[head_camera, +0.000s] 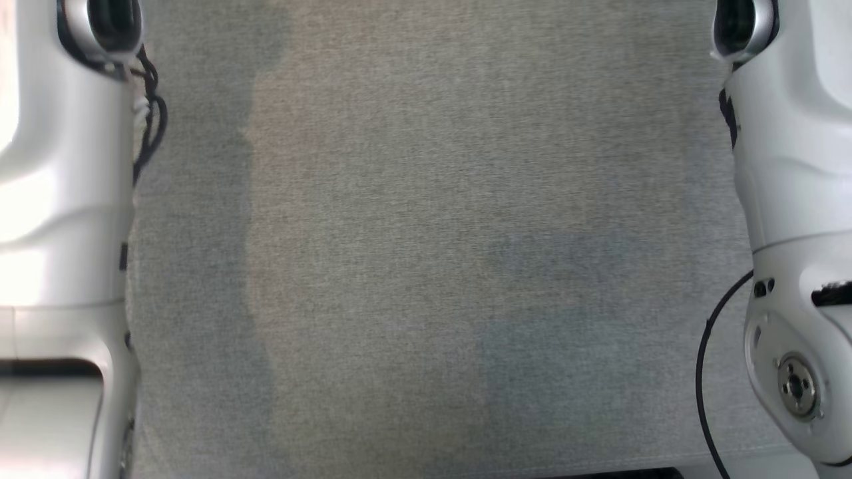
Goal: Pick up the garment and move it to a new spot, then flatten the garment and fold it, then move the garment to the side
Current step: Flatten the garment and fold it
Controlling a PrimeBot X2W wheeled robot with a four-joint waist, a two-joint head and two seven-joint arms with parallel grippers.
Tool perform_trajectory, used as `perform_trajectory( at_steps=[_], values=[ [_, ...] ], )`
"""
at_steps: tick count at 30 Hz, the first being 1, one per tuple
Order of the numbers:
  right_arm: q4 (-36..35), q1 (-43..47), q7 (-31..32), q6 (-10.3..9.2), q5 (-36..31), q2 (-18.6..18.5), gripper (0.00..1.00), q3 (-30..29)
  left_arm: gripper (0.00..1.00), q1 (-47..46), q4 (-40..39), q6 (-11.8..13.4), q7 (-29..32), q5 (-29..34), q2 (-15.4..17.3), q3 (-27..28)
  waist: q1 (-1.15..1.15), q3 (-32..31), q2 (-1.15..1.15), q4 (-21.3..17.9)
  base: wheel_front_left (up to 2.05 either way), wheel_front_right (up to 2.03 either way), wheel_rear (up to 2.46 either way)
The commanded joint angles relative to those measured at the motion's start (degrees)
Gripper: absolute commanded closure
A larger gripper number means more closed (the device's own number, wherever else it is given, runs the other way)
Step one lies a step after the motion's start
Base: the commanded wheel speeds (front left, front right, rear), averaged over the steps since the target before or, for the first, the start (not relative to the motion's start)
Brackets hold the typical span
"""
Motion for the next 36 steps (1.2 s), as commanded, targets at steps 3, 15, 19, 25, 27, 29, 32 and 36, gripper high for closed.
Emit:
perform_trajectory(
  at_steps=[3, 15, 19, 25, 27, 29, 32, 36],
  values=[
    [-2.1, 3.5, -0.2, -0.01, 2.4, -0.2, 1.0, 0.9, 1.0, 5.9, -4.3, -1.0, -0.2, 0.5, -1.2, 2.8, -0.01, 1.1, 0.0, 1.9, 0.0, 0.0, 0.0],
    [-11.5, 17.5, -0.2, -0.01, 9.5, -1.0, 1.0, 3.6, 1.0, 26.4, -17.0, -2.9, -0.3, 3.0, -3.6, 5.0, -0.01, -7.0, 0.0, 2.4, 0.0, 0.0, 0.0],
    [-14.7, 23.3, -0.2, -0.01, 11.4, -1.1, 1.0, 4.3, 1.0, 34.7, -21.1, -3.1, -0.2, 3.3, -4.3, 4.6, -0.01, -11.2, 0.0, 2.7, 0.0, 0.0, 0.0],
    [-19.5, 34.3, -0.2, -0.01, 14.7, -0.9, 1.0, 5.4, 1.0, 48.8, -27.5, -3.4, -0.3, 2.0, -5.2, 4.1, -0.01, -18.7, 0.0, 2.9, 0.0, 0.0, 0.0],
    [-21.4, 38.5, -0.2, -0.01, 15.4, -0.8, 1.0, 5.7, 1.0, 53.9, -29.3, -3.4, -0.3, 1.7, -5.2, 3.4, -0.01, -21.3, 0.0, 2.8, 0.0, 0.0, 0.0],
    [-23.3, 42.9, -0.2, -0.01, 16.4, -0.7, 1.0, 5.8, 1.0, 58.4, -31.0, -3.3, -0.3, 1.4, -5.2, 3.3, -0.01, -23.6, 0.0, 2.9, 0.0, 0.0, 0.0],
    [-26.4, 49.9, -0.2, -0.01, 17.8, -0.5, 1.0, 5.7, 1.0, 65.1, -33.6, -2.6, -0.2, 1.0, -5.4, 2.4, -0.01, -26.9, 0.0, 3.4, 0.0, 0.0, 0.0],
    [-29.9, 58.1, -0.2, -0.01, 19.2, -0.4, 1.0, 5.0, 1.0, 71.8, -37.4, -1.5, 0.7, 1.2, -5.4, 0.6, -0.01, -29.8, 0.0, 4.1, 0.0, 0.0, 0.0]
  ],
)
